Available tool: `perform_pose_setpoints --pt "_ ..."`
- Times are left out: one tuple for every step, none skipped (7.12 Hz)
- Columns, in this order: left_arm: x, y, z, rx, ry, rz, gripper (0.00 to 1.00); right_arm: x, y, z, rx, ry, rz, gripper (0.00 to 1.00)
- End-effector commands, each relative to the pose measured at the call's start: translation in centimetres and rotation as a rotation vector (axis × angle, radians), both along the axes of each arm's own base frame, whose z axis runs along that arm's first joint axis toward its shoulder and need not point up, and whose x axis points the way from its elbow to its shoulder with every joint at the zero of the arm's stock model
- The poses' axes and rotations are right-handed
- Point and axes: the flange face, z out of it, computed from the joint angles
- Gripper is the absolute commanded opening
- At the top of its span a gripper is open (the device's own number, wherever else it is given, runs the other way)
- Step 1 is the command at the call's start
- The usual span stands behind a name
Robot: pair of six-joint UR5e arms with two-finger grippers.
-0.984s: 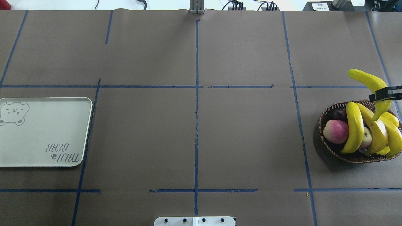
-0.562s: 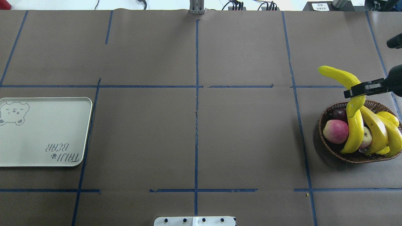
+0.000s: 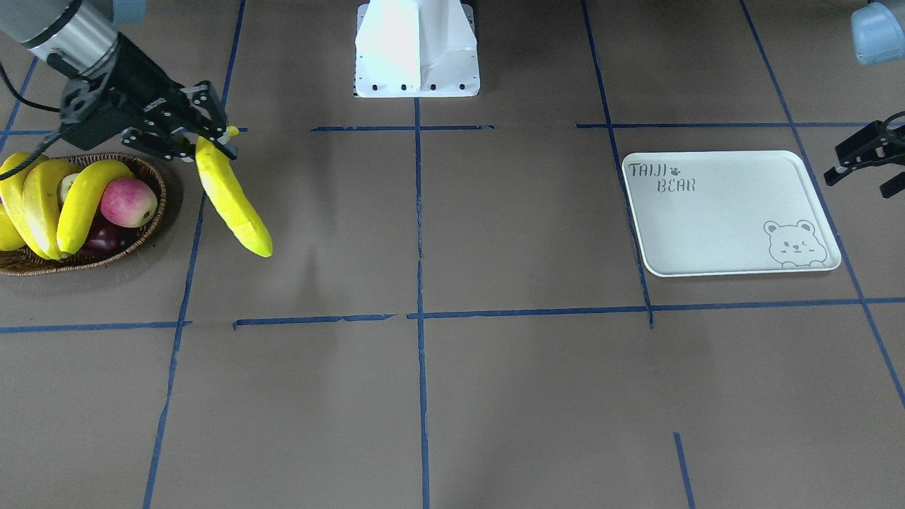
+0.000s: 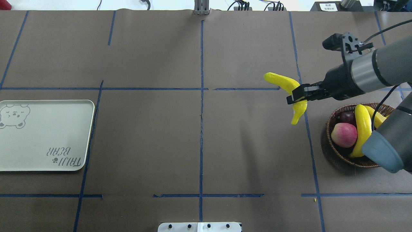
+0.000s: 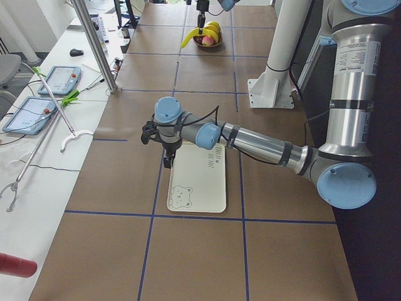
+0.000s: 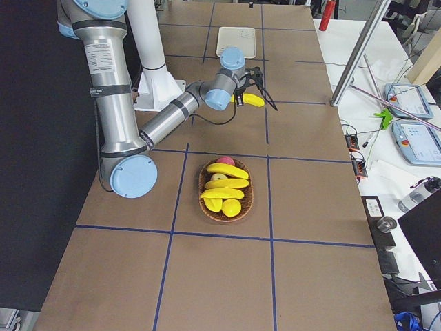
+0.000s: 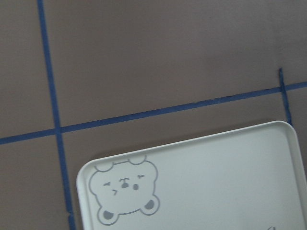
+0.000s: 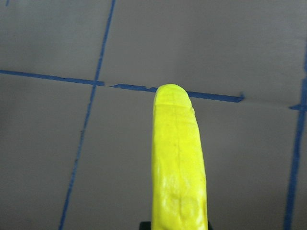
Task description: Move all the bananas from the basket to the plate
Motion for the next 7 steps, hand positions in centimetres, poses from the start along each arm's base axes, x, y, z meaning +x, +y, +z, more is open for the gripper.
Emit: perform_pose_setpoints --pt "5.8 1.0 -3.8 -0.097 0.127 -0.103 1.0 -7.3 2.0 -5.5 -0.014 -0.053 0.083 0.0" --pt "7.8 1.0 -5.9 -0.178 0.188 -0.159 1.0 -8.9 2.8 -7.3 -0.007 -0.099 0.102 0.0" --pt "10.6 0.6 -9.6 -0.279 0.262 -0.205 1.0 -10.6 3.5 -7.6 -0.017 -0.19 0.132 0.0" --pt "12.8 0.4 -13.1 -0.416 0.331 -0.262 1.0 -12.5 4.5 -7.4 -0.02 -0.268 0.156 0.0" --pt "14.3 0.5 -16.3 -0.534 0.41 -0.304 1.0 -14.2 5.8 -8.1 -0.022 -0.303 0.181 0.0" --pt "16.7 0.8 -20.2 -0.617 0.468 -0.298 1.0 -15.8 7.3 -10.0 -0.101 -0.357 0.214 0.0" --pt "20.4 1.5 -25.2 -0.697 0.509 -0.266 1.0 -17.0 8.6 -10.8 -0.106 -0.373 0.219 0.0"
